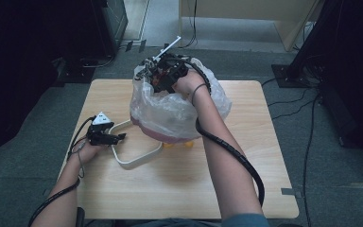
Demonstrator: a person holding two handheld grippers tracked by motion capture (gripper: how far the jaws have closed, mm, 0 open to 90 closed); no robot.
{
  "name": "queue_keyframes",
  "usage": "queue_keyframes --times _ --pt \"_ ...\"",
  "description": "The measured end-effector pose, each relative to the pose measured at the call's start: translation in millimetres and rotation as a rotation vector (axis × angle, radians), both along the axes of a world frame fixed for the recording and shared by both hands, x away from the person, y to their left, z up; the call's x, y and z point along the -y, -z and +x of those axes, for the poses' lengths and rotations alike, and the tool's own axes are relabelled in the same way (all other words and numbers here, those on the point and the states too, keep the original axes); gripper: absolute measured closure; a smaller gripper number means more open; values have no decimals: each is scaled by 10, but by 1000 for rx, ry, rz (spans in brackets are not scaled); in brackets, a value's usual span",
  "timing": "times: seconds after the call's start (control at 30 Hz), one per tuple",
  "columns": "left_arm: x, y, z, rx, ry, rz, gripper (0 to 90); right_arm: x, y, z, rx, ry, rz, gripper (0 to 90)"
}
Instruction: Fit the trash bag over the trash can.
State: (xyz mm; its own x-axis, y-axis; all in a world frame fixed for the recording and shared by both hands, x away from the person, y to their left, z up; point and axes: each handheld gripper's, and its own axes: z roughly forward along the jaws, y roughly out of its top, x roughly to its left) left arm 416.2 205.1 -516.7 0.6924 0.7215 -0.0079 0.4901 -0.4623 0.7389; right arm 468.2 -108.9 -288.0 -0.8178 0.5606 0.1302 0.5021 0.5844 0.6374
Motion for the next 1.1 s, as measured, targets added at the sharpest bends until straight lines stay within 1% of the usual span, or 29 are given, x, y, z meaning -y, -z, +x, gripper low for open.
queue_keyframes --times 0.03,0.1,0.17,0.23,0.33,0.37,0.43,0.47,0.5,0.53,0.57,0.6,0.63,0.67,0.7,0.73,0.83,0.9,0.93,1.03,1.1 --pt "-2 -1 1 -1 2 1 209 4 2 -7 0 -2 0 360" --pt "-1 0 1 -1 0 -2 209 14 -19 -33 22 -11 3 353" --pt "2 1 -1 0 -1 -2 209 17 -86 -67 34 -11 11 305" --pt "2 0 -1 0 0 0 209 32 -207 -93 30 5 37 296" --pt "2 -1 -1 0 1 1 209 116 -424 -128 38 3 89 256" --pt "3 0 -2 0 0 0 209 153 -486 -137 44 18 103 251" --pt "3 0 -3 0 -1 1 209 231 -600 -149 64 74 133 250" --pt "3 0 -2 0 0 1 209 277 -651 -151 67 93 153 251" --pt "4 1 -2 0 -1 -2 209 330 -696 -154 72 103 181 247" --pt "3 0 -2 0 0 0 209 384 -734 -153 63 113 202 240" --pt "4 1 -3 0 -1 -1 209 436 -766 -152 65 124 202 239" --pt "4 1 -3 0 -1 -1 209 486 -790 -151 84 135 182 239" --pt "4 1 -3 0 -2 -1 209 536 -805 -146 110 146 151 239" --pt "4 1 -3 0 -1 -1 209 586 -809 -138 139 159 115 240" --pt "4 1 -2 0 -2 -1 209 632 -801 -124 164 170 94 240" --pt "3 0 -2 0 -1 0 209 679 -785 -109 174 183 86 240" --pt "3 0 -2 0 -1 1 209 809 -698 -60 166 245 98 240" --pt "3 0 -2 0 -1 0 209 872 -614 -30 157 275 95 240" --pt "4 1 -3 0 -2 -1 209 894 -570 -20 145 287 89 240" --pt "4 1 -2 0 -2 -2 209 933 -452 5 120 296 58 239" --pt "3 0 -2 0 -1 -1 209 943 -395 18 112 309 41 238"
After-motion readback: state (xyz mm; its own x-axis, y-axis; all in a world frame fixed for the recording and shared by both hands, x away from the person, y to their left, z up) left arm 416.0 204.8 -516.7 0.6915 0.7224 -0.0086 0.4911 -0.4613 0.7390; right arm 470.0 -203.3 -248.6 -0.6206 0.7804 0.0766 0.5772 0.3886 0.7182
